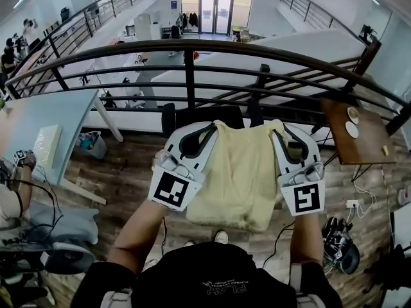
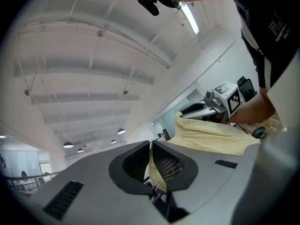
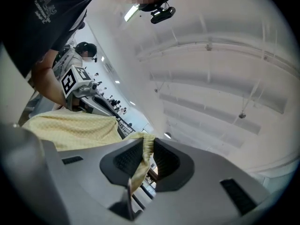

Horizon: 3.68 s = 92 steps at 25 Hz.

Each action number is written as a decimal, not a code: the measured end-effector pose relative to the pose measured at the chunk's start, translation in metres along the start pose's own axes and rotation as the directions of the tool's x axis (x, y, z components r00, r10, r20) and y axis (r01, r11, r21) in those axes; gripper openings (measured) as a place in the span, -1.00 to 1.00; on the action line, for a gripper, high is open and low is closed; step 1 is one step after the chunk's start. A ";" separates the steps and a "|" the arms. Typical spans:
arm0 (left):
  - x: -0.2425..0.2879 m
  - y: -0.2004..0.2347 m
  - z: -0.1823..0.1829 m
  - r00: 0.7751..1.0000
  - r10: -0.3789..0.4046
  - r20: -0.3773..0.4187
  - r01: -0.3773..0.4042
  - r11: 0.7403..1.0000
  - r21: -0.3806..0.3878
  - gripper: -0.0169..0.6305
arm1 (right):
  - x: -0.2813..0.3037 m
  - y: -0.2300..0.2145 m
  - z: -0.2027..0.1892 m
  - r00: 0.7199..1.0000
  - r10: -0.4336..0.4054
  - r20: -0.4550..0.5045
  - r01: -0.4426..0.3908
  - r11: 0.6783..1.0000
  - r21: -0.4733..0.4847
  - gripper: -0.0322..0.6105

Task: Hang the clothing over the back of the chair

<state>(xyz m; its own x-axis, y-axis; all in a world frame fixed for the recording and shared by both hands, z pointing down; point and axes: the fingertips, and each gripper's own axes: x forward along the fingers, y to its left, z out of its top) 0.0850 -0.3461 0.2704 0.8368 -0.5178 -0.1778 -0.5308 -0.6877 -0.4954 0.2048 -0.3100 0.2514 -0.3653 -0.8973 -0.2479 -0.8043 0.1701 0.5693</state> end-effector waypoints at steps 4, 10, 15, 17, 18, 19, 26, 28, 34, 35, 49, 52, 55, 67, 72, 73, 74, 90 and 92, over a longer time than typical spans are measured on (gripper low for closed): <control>0.005 0.006 -0.006 1.000 0.014 -0.007 -0.014 1.000 -0.002 -0.85 | 0.009 -0.001 -0.005 0.999 0.052 0.009 -0.052 0.999 -0.007 -0.68; 0.015 0.013 -0.012 0.999 0.033 -0.018 -0.034 0.999 -0.007 -0.85 | 0.020 -0.005 -0.010 0.994 0.108 0.032 -0.108 0.994 -0.012 -0.68; 0.025 0.016 -0.021 0.999 0.041 -0.027 -0.041 0.999 -0.026 -0.85 | 0.028 -0.007 -0.027 0.982 0.190 0.004 -0.190 0.979 -0.070 -0.68; 0.026 0.020 -0.028 0.998 0.049 -0.037 -0.050 0.998 -0.044 -0.85 | 0.033 -0.004 -0.033 0.975 0.222 -0.017 -0.222 0.969 -0.107 -0.68; 0.028 0.022 -0.031 0.998 0.053 -0.043 -0.055 0.997 -0.051 -0.85 | 0.036 -0.004 -0.033 0.975 0.222 0.003 -0.221 0.972 -0.086 -0.68; 0.030 0.023 -0.034 0.997 0.057 -0.049 -0.059 0.997 -0.057 -0.85 | 0.038 -0.005 -0.036 0.973 0.231 0.007 -0.230 0.969 -0.087 -0.68; 0.051 0.014 -0.047 0.993 0.045 -0.109 -0.053 0.996 -0.067 -0.85 | 0.038 -0.021 -0.069 0.944 0.323 -0.074 -0.330 0.935 -0.130 -0.68; 0.052 0.015 -0.054 0.990 0.042 -0.133 -0.049 0.997 -0.052 -0.85 | 0.041 -0.018 -0.074 0.936 0.345 -0.073 -0.352 0.929 -0.113 -0.68; 0.055 0.012 -0.075 0.980 0.028 -0.196 -0.033 0.999 -0.024 -0.85 | 0.047 -0.003 -0.101 0.899 0.426 -0.106 -0.434 0.897 -0.081 -0.68; 0.055 0.010 -0.080 0.980 0.016 -0.200 -0.022 0.999 -0.028 -0.85 | 0.048 0.000 -0.103 0.896 0.434 -0.098 -0.442 0.893 -0.082 -0.68; 0.042 0.008 -0.083 0.972 -0.052 -0.231 0.033 0.996 -0.083 -0.85 | 0.044 0.010 -0.110 0.858 0.496 -0.131 -0.503 0.864 -0.023 -0.68; 0.042 0.006 -0.079 0.983 -0.094 -0.156 0.059 0.975 -0.214 -0.85 | 0.038 0.001 -0.110 0.878 0.464 -0.117 -0.468 0.884 -0.007 -0.68; 0.042 0.005 -0.084 0.980 -0.115 -0.161 0.068 0.960 -0.272 -0.85 | 0.035 -0.001 -0.115 0.876 0.460 -0.147 -0.463 0.886 0.013 -0.68; 0.041 0.000 -0.115 0.953 -0.178 -0.245 0.069 0.915 -0.397 -0.59 | 0.028 0.015 -0.148 0.802 0.553 -0.226 -0.554 0.830 0.064 -0.54; 0.027 0.005 -0.112 0.956 -0.158 -0.249 0.048 0.916 -0.397 -0.55 | 0.024 0.011 -0.146 0.808 0.547 -0.220 -0.538 0.836 0.102 -0.40; 0.026 0.005 -0.111 0.956 -0.151 -0.251 0.042 0.919 -0.392 -0.56 | 0.024 0.007 -0.144 0.815 0.537 -0.219 -0.530 0.843 0.095 -0.40; 0.024 0.006 -0.111 0.957 -0.144 -0.253 0.036 0.922 -0.385 -0.56 | 0.024 0.006 -0.143 0.821 0.528 -0.219 -0.523 0.848 0.085 -0.40; 0.020 0.027 -0.068 0.986 0.016 -0.164 -0.069 0.945 -0.320 -0.83 | 0.035 -0.024 -0.061 0.965 0.261 0.020 -0.262 0.964 0.047 -0.76; 0.019 0.032 -0.058 0.988 0.061 -0.142 -0.103 0.947 -0.304 -0.91 | 0.034 -0.033 -0.048 0.984 0.172 0.035 -0.174 0.983 0.064 -0.79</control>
<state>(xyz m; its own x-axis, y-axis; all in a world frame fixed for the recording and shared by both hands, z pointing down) 0.0763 -0.4074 0.3008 0.7752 -0.6259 -0.0857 -0.6293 -0.7530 -0.1923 0.2416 -0.3658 0.2612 -0.5146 -0.8397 -0.1733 -0.7566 0.3496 0.5526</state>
